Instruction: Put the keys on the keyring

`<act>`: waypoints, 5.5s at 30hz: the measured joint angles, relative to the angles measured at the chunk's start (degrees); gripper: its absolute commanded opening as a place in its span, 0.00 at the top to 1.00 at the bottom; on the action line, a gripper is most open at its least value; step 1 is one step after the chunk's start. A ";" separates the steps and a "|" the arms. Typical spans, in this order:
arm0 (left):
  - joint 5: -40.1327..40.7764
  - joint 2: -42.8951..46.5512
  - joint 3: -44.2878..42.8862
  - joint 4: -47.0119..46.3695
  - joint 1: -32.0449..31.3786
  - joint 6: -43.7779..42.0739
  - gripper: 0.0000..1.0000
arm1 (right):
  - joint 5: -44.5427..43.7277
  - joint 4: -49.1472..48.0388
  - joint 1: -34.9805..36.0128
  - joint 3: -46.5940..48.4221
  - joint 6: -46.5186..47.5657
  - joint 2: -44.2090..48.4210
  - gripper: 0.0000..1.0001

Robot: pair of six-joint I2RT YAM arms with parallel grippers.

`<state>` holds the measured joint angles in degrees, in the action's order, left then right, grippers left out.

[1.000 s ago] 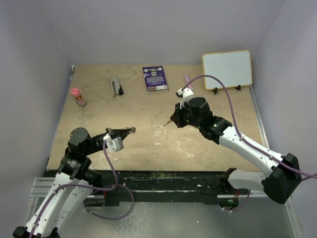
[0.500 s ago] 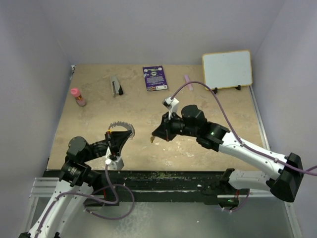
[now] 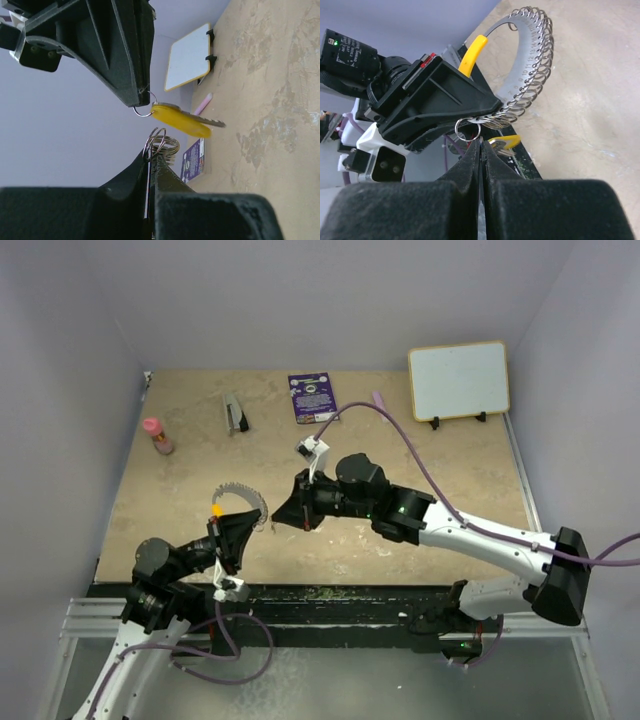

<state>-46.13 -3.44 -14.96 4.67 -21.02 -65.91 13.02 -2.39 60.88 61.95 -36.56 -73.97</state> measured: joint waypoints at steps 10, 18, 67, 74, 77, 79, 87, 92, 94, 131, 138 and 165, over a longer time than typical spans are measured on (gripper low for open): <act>1.33 2.43 0.33 1.18 0.00 -1.31 0.97 | -0.66 -1.05 4.20 2.14 -2.43 -3.45 1.00; 1.44 2.45 0.33 1.38 0.00 -1.38 0.97 | -3.15 -0.94 5.55 2.43 -3.19 -3.56 1.00; 19.45 -7.28 3.87 -30.38 0.00 14.67 0.97 | -18.12 -1.92 8.28 16.46 -13.57 -11.93 1.00; 22.88 -8.20 3.87 -35.54 0.02 19.06 0.97 | -18.40 -2.32 8.50 19.47 -13.60 -13.46 0.87; 24.37 -8.17 3.87 -38.07 0.00 21.33 0.97 | -18.34 -2.82 8.55 20.24 -13.68 -13.92 0.76; 25.66 -8.24 3.96 -39.30 0.00 22.97 0.97 | -18.18 -3.02 8.72 20.31 -13.86 -13.92 0.74; 29.68 -10.43 5.53 -48.09 0.00 28.55 0.97 | -19.23 -3.48 8.85 20.33 -13.79 -13.62 0.71; 30.51 -10.29 6.99 -52.04 0.00 30.88 0.97 | -21.53 -2.27 8.85 20.33 -13.16 -11.67 0.69; 30.84 -9.62 7.48 -53.37 0.00 31.85 0.97 | -22.67 -1.64 8.85 20.33 -12.90 -10.36 0.68; 31.54 -5.40 10.21 -55.60 0.00 38.47 0.97 | -19.52 -7.54 8.81 18.45 -13.99 -12.20 0.87; 31.50 -5.22 10.21 -55.58 0.00 39.36 0.97 | -19.50 -10.36 8.74 17.75 -15.28 -12.22 0.87; 33.88 -5.88 9.92 -53.64 0.00 40.94 0.97 | -18.53 -14.99 7.72 10.40 -10.99 -10.14 0.67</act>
<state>-12.25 -9.32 -5.04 -48.97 -21.02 -24.97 -5.52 -17.39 68.60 72.36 -47.55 -84.12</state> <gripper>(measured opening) 0.045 0.317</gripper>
